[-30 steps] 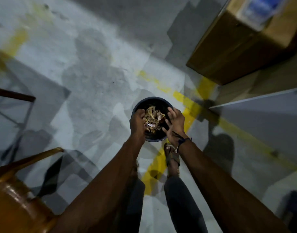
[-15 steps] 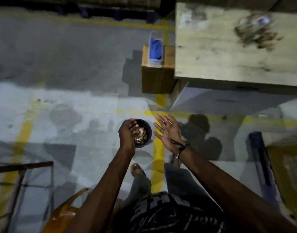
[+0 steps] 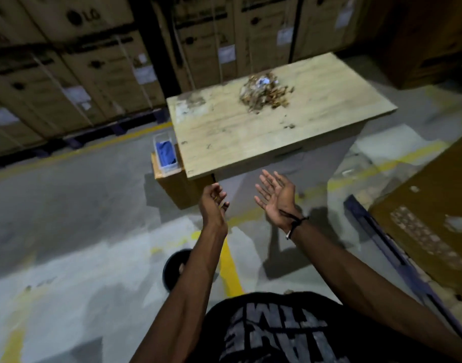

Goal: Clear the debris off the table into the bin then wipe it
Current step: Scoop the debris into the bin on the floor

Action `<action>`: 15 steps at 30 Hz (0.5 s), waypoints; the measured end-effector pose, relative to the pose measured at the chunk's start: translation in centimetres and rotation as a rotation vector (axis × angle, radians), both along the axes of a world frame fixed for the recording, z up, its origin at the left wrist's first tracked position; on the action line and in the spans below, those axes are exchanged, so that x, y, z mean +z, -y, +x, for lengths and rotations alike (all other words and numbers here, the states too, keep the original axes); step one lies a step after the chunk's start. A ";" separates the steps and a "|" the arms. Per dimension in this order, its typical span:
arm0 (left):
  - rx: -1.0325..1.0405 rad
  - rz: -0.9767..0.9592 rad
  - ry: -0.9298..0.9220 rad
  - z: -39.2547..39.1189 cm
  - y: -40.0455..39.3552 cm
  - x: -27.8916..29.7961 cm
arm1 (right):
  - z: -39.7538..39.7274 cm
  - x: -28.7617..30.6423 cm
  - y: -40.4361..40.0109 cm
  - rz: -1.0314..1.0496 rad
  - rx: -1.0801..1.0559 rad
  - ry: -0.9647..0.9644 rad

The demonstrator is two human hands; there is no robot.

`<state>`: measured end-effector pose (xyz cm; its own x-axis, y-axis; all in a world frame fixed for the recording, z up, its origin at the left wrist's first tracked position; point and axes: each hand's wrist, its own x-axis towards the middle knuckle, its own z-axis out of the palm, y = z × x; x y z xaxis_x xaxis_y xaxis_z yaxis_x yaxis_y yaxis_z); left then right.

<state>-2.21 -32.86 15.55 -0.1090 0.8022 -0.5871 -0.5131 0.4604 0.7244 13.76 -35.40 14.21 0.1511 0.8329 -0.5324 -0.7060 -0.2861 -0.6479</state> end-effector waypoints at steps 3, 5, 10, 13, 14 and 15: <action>-0.018 0.028 -0.017 5.9 -2.9 0.0 | 6.2 0.8 -0.9 0.020 -0.043 0.042; -0.019 0.044 -0.043 9.5 -4.5 0.5 | 10.0 1.8 -1.8 0.032 -0.065 0.088; -0.045 0.149 -0.161 16.7 -8.1 1.9 | 17.0 4.1 -5.6 0.064 -0.083 0.224; -0.070 0.207 -0.285 20.2 -10.7 1.8 | 19.9 4.6 -9.1 0.091 -0.053 0.365; -0.070 0.221 -0.338 21.2 -11.6 1.6 | 20.8 4.7 -10.3 0.091 -0.038 0.406; -0.065 0.234 -0.393 22.1 -12.6 1.4 | 21.7 4.6 -11.7 0.091 -0.027 0.442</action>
<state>19.92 -20.27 16.94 -0.2316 0.9208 -0.3138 -0.1545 0.2837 0.9464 35.42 -23.72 18.79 0.3698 0.8661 -0.3364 -0.3623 -0.1990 -0.9106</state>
